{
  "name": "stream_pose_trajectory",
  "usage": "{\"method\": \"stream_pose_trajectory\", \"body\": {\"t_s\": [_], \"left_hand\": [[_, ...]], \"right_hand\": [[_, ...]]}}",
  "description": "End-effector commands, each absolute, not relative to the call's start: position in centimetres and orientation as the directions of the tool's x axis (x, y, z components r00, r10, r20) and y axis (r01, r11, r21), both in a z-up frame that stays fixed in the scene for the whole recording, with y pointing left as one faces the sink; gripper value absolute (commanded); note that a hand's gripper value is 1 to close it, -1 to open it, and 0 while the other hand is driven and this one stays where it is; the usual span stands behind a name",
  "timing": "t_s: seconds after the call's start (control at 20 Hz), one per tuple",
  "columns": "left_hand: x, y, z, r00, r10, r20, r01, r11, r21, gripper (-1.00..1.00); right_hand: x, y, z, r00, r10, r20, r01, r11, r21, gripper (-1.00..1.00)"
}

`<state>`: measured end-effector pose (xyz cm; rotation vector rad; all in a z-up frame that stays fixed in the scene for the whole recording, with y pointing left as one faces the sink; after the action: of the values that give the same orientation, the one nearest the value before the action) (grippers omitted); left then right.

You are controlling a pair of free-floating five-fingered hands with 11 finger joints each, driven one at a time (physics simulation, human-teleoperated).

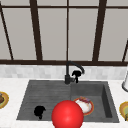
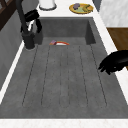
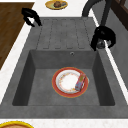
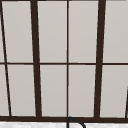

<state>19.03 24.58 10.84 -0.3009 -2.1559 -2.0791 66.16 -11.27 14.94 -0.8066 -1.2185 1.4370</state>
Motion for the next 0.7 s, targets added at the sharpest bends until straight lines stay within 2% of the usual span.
{"method": "stream_pose_trajectory", "body": {"t_s": [0.0,0.2,0.45,0.65], "left_hand": [[19.0,24.6,10.8,-0.971,0.052,0.231,0.233,0.030,0.972,0.00],[19.0,24.6,10.8,-0.971,0.052,0.231,0.233,0.030,0.972,0.00],[19.0,24.6,10.8,-0.971,0.052,0.231,0.233,0.030,0.972,0.00],[19.0,24.6,10.8,-0.971,0.052,0.231,0.233,0.030,0.972,0.00]], "right_hand": [[65.0,-13.9,16.8,-0.237,0.962,0.133,-0.260,0.069,-0.963,-1.00],[63.8,-15.6,15.5,-0.263,0.951,0.163,-0.285,0.085,-0.955,-1.00],[59.9,-17.6,13.9,-0.250,0.959,0.133,-0.176,0.090,-0.980,-1.00],[56.9,-18.3,13.8,-0.242,0.960,0.141,-0.172,0.101,-0.980,-1.00]]}}
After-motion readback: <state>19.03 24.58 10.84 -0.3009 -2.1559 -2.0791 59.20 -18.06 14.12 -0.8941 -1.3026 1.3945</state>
